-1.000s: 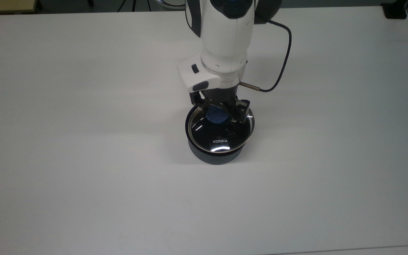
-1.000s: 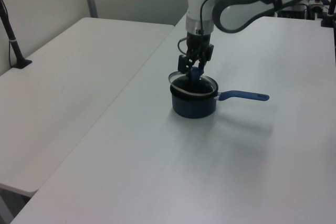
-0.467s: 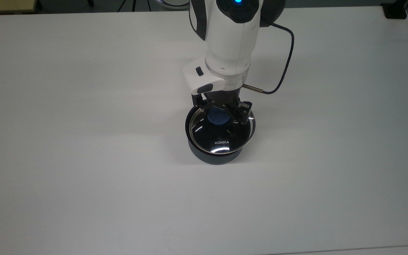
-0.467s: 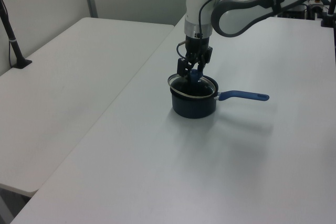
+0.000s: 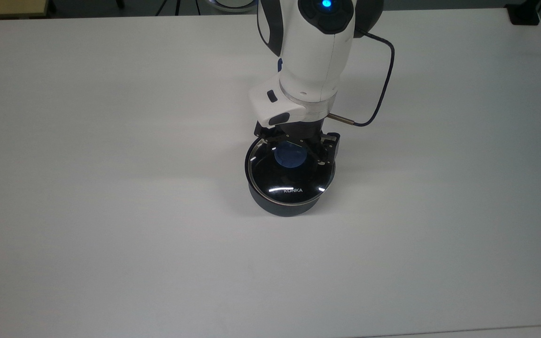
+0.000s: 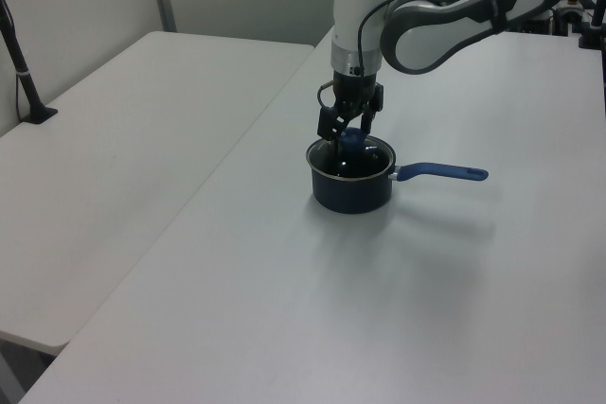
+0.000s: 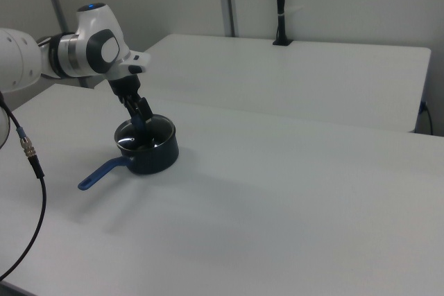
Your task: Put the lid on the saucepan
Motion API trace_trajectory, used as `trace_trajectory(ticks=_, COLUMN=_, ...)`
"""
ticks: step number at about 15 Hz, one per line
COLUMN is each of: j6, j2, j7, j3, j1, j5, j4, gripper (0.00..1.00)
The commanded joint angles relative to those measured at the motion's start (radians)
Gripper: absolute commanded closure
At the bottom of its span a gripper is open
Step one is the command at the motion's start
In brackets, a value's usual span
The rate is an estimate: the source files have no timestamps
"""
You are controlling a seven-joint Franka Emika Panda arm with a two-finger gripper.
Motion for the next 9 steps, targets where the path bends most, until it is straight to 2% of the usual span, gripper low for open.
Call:
trace_trajectory(ticks=1, j6=-0.061, j2=-0.062, j7=0.044, j3=-0.002, j1=0.002, j5=-0.009, j4=0.007, gripper=0.0)
trace_trajectory(ticks=5, j6=-0.256, j2=-0.221, j7=0.034, j3=0.021, j1=-0.064, j5=0.0, j4=-0.015, gripper=0.0)
trace_trajectory(ticks=9, j6=-0.439, j2=-0.419, j7=-0.171, j3=0.029, j1=-0.153, j5=0.025, j4=-0.082, gripper=0.0)
